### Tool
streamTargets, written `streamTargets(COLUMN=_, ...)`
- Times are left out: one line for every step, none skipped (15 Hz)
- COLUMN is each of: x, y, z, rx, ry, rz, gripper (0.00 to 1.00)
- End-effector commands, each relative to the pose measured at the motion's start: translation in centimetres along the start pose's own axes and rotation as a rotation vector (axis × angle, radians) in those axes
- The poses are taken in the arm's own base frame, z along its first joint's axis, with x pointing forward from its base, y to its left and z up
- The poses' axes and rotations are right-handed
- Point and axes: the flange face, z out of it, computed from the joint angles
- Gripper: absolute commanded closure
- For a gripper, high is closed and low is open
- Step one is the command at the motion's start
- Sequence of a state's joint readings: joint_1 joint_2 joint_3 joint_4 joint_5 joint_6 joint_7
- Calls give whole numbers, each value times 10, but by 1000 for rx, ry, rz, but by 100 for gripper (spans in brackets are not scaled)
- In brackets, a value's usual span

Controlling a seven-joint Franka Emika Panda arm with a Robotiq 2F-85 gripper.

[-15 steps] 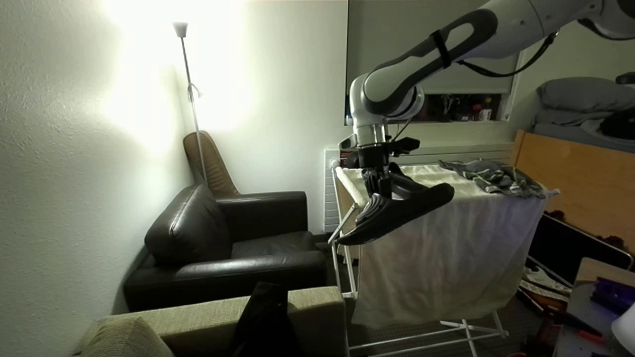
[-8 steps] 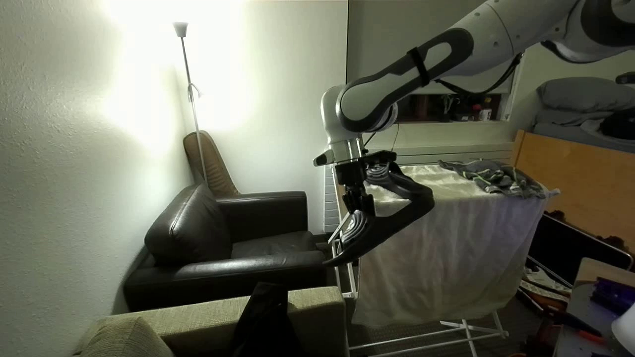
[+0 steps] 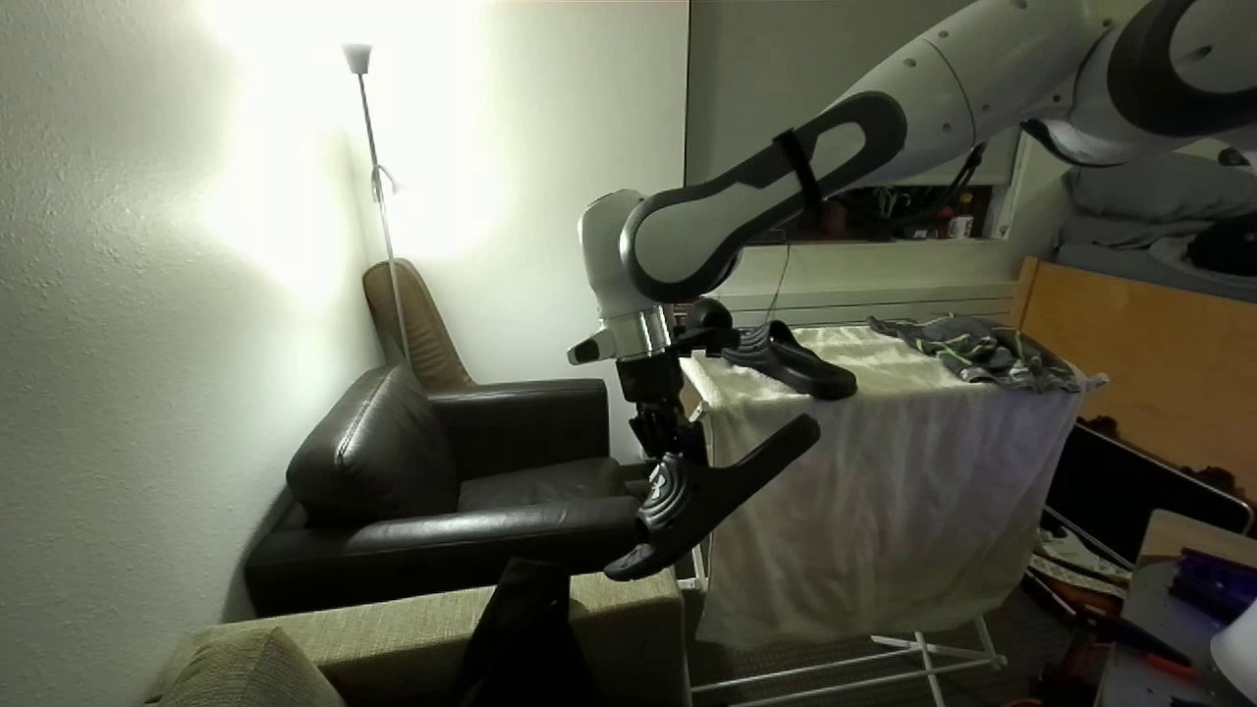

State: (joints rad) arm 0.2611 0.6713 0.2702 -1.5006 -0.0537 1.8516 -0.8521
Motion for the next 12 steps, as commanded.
streamTargets(x=24, y=1, z=0, rx=-33, ry=-23, rz=-103, gripper=97)
streamTargets(x=30, y=1, z=2, rx=-38, ry=-25, rz=-122, gripper=97)
streamTargets(x=37, y=0, z=4, rx=-46, ry=-28, rz=-143, gripper=97)
streamTargets(x=43, y=0, z=5, rx=-52, ry=-28, rz=-163, gripper=97)
streamTargets(x=49, y=0, z=7, rx=-60, ry=-27, rz=-179, gripper=97)
streamTargets(x=54, y=0, z=8, rx=-65, ry=-25, rz=-195, gripper=97)
streamTargets(x=59, y=-1, z=9, rx=-77, ry=-24, rz=-208, gripper=97)
streamTargets(x=63, y=-1, z=9, rx=-85, ry=-21, rz=-222, gripper=97)
streamTargets(x=68, y=-2, z=9, rx=-92, ry=-18, rz=-233, gripper=97)
streamTargets(x=72, y=-2, z=9, rx=-97, ry=-11, rz=-242, gripper=97)
streamTargets(x=76, y=-3, z=9, rx=-113, ry=-11, rz=-246, gripper=97)
streamTargets(x=80, y=-3, z=9, rx=-123, ry=-8, rz=-252, gripper=97)
